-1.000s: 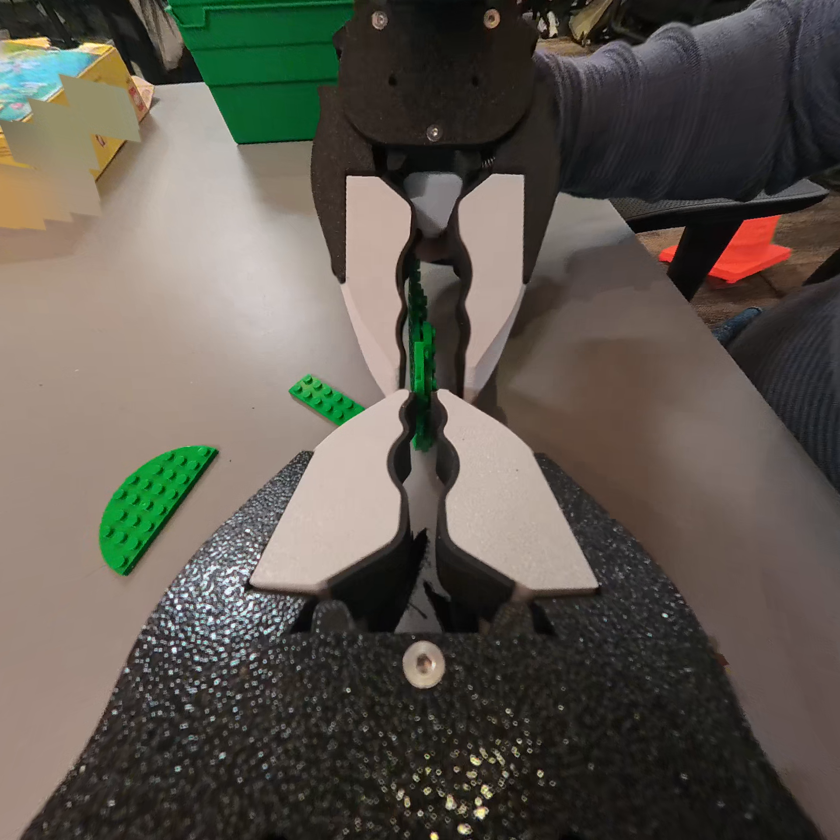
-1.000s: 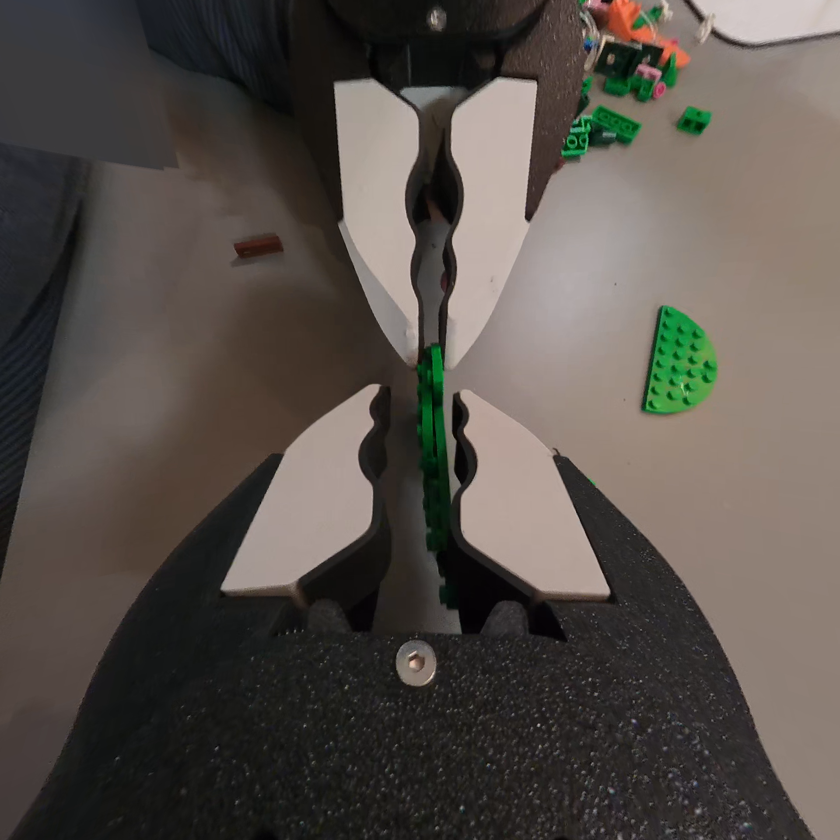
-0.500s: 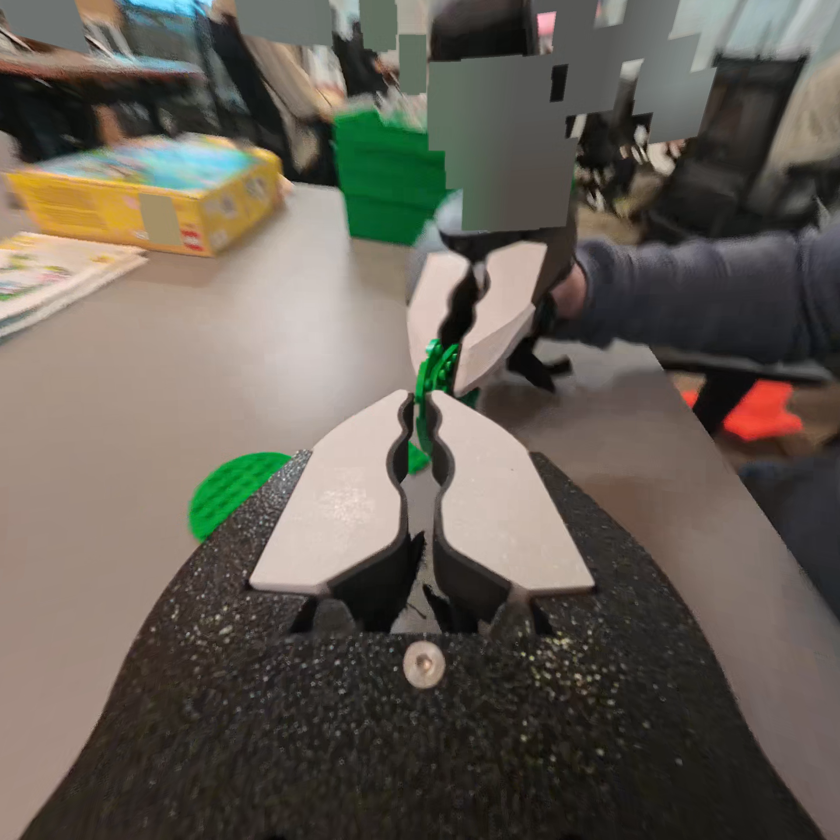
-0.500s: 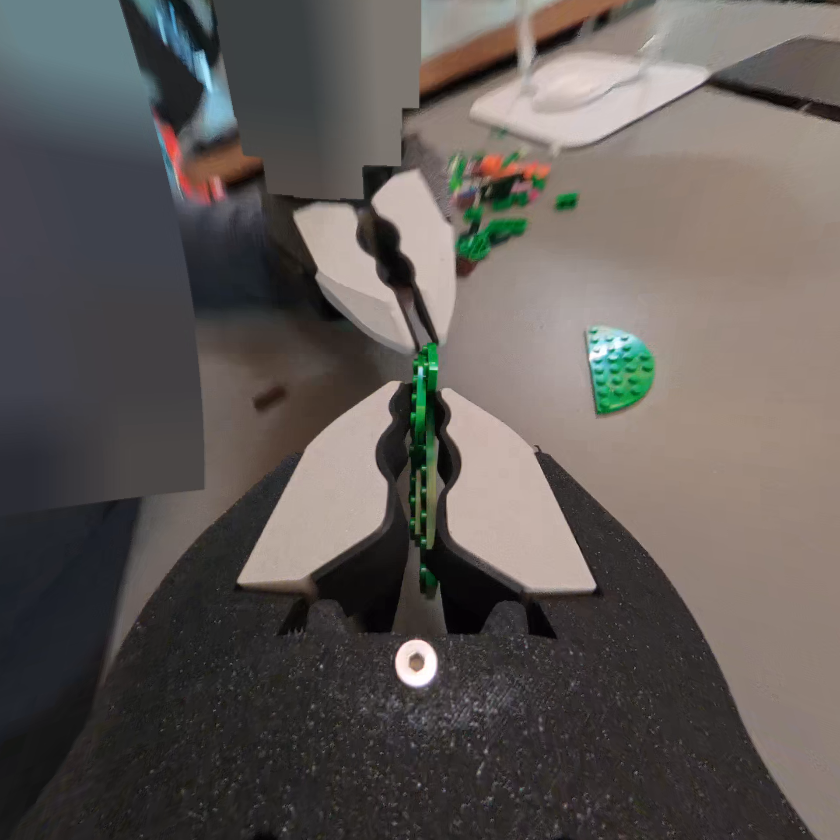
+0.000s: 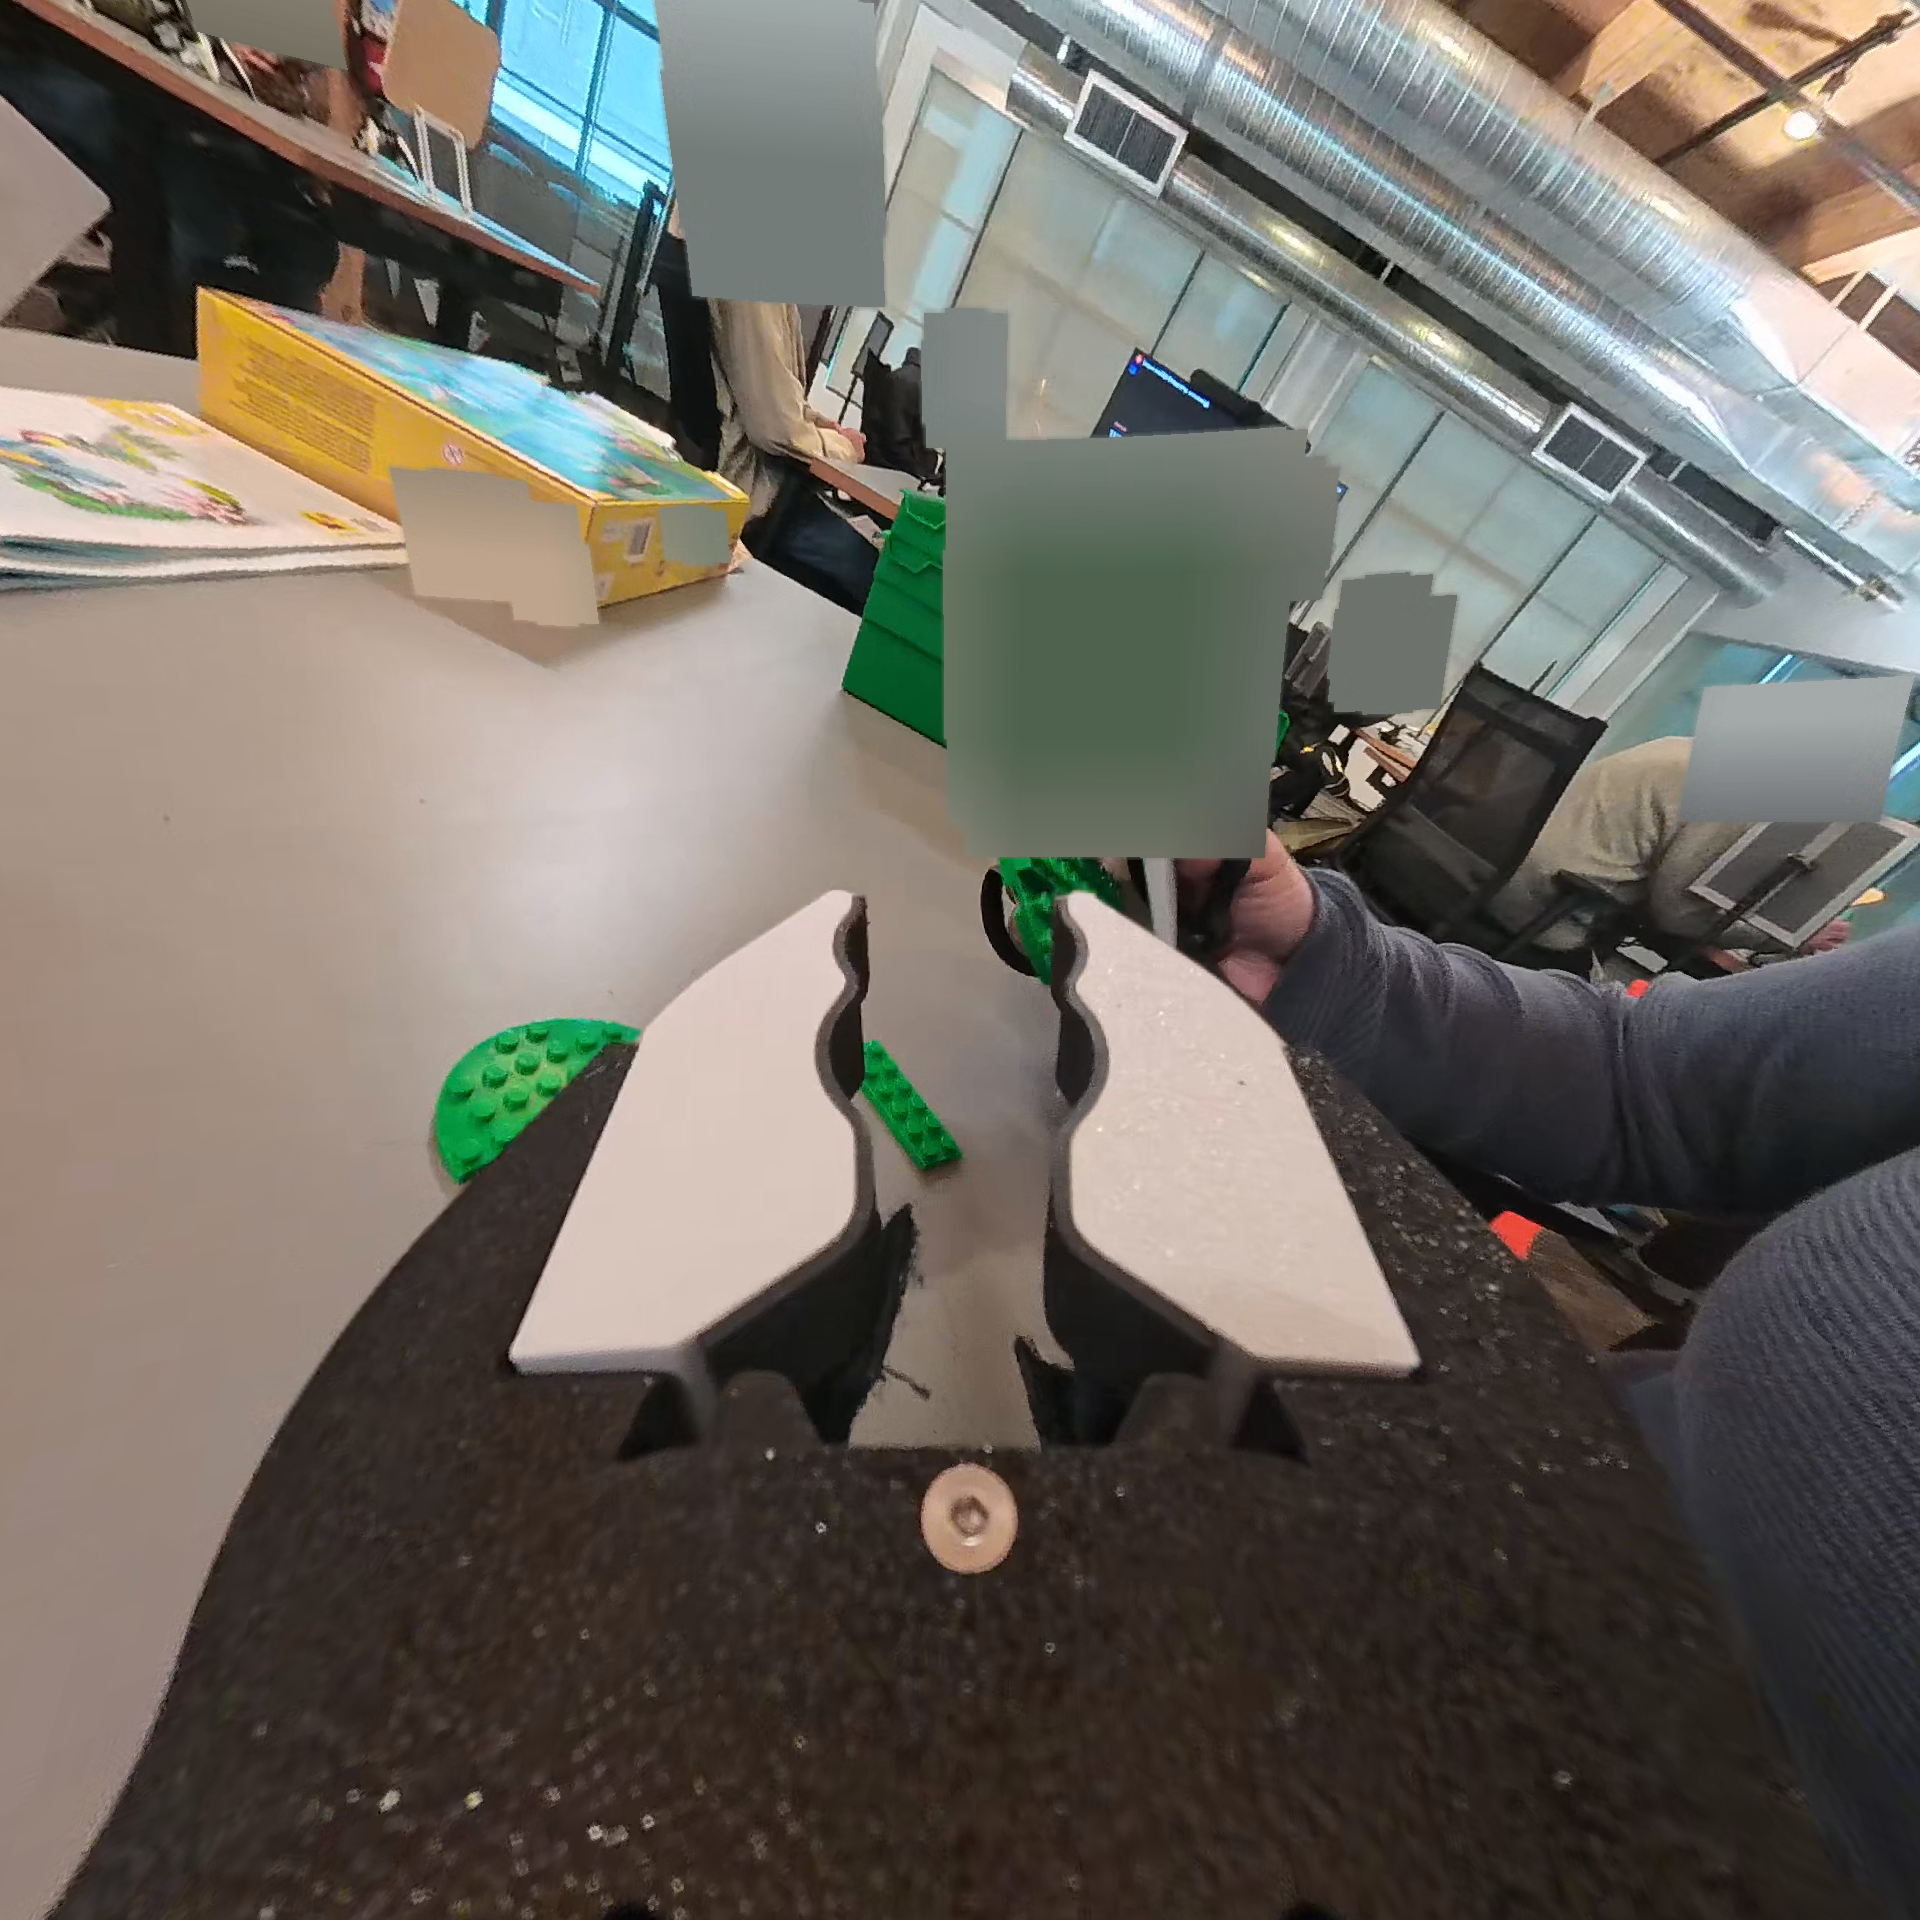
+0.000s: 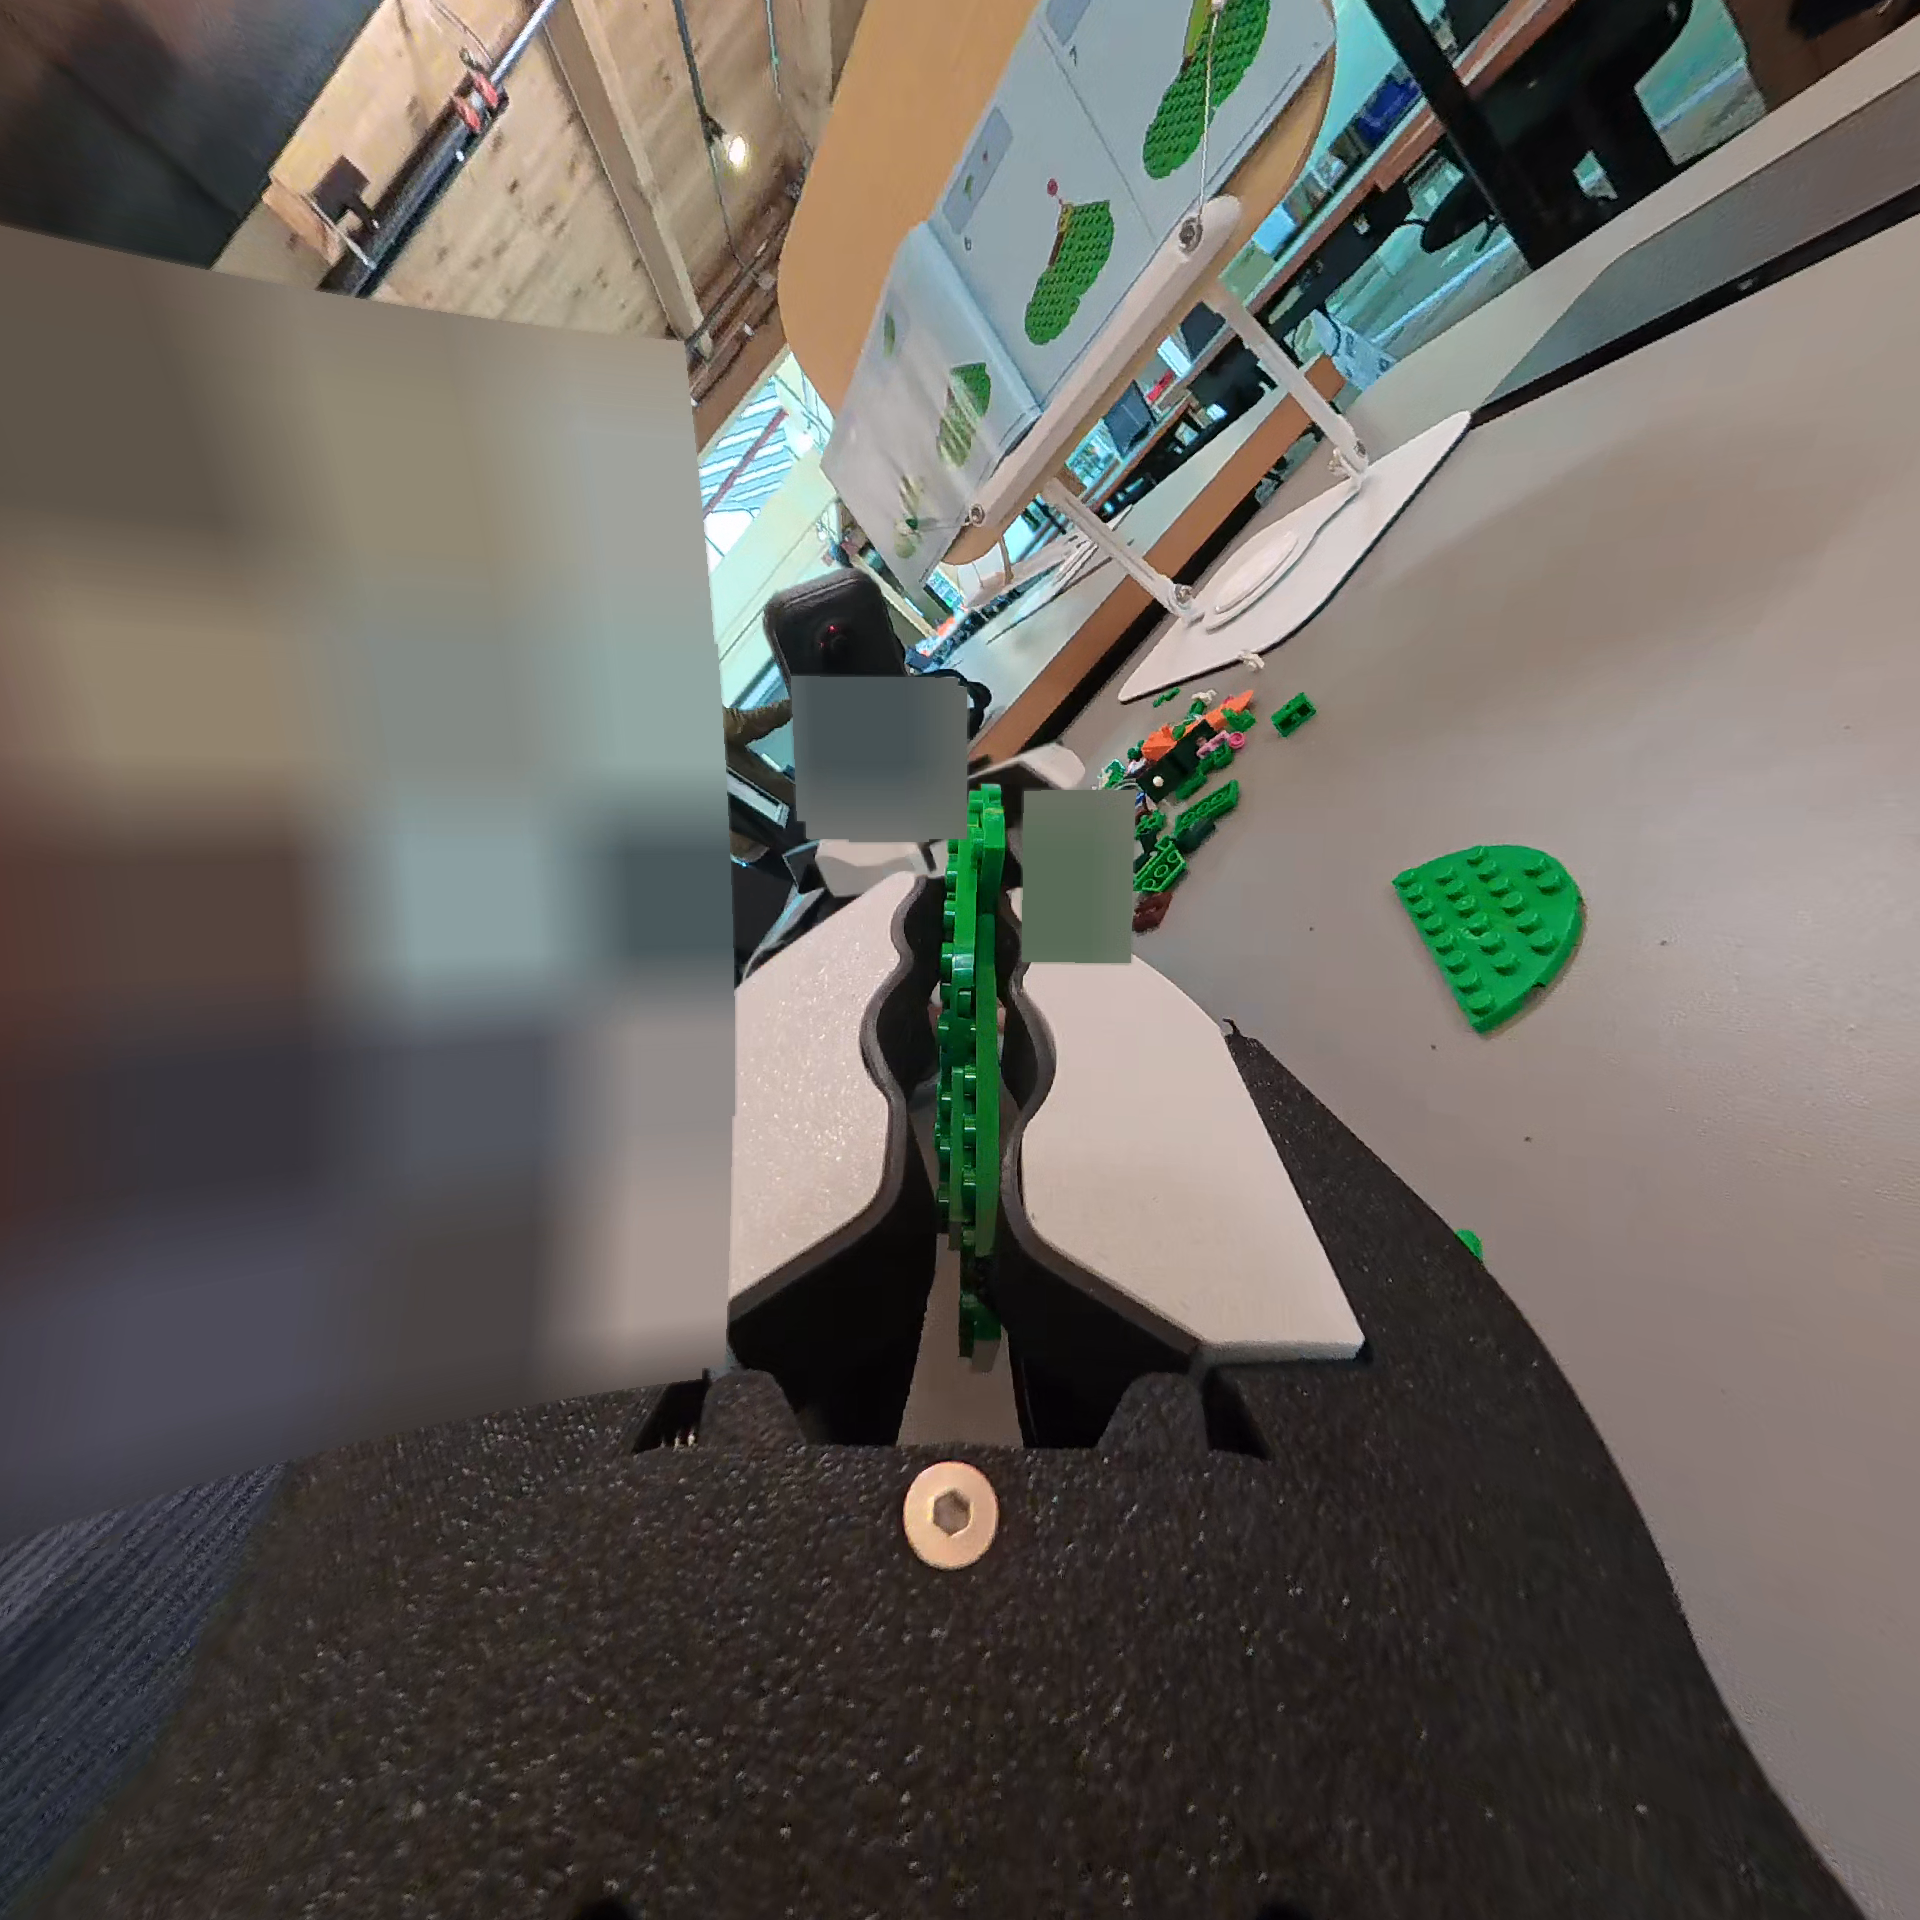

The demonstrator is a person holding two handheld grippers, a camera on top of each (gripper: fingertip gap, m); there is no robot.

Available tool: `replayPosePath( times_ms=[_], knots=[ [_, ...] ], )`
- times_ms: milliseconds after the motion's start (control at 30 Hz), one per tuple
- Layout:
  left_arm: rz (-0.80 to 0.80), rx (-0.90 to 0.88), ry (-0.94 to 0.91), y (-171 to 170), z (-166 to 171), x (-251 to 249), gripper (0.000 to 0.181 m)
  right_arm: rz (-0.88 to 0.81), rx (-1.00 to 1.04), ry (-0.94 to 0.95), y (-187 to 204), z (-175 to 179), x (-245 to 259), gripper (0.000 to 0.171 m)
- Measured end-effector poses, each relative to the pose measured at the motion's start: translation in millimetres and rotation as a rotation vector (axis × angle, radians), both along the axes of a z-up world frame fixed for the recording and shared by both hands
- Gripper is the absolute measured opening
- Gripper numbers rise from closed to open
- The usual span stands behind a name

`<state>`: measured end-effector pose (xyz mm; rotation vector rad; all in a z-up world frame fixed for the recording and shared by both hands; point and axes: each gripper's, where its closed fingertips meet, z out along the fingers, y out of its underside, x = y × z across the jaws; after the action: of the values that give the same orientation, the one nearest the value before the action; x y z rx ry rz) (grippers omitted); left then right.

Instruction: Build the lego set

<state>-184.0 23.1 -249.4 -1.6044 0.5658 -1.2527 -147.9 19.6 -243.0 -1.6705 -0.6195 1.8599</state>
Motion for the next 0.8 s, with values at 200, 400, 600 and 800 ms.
replayPosePath(
  times_ms=[200, 400, 600, 800],
  knots=[
    [-0.047, -0.043, 0.016, -4.3, -8.6, 7.2, 0.033, -0.041, -0.021, 0.016, 5.0, 3.6, -2.9, 0.008],
    [-0.113, -0.056, -0.011, -13.6, -6.4, 15.6, 0.033, -0.029, -0.03, 0.008, 1.4, 5.4, -10.5, 0.009],
    [-0.131, -0.054, -0.003, -17.6, -8.1, 19.6, 0.015, -0.008, -0.022, -0.023, -2.8, 0.5, -17.7, 0.009],
    [-0.189, -0.126, -0.07, -19.1, -5.2, 16.3, 0.01, 0.022, -0.019, -0.032, -5.0, 2.4, -19.6, 0.009]
  ],
)
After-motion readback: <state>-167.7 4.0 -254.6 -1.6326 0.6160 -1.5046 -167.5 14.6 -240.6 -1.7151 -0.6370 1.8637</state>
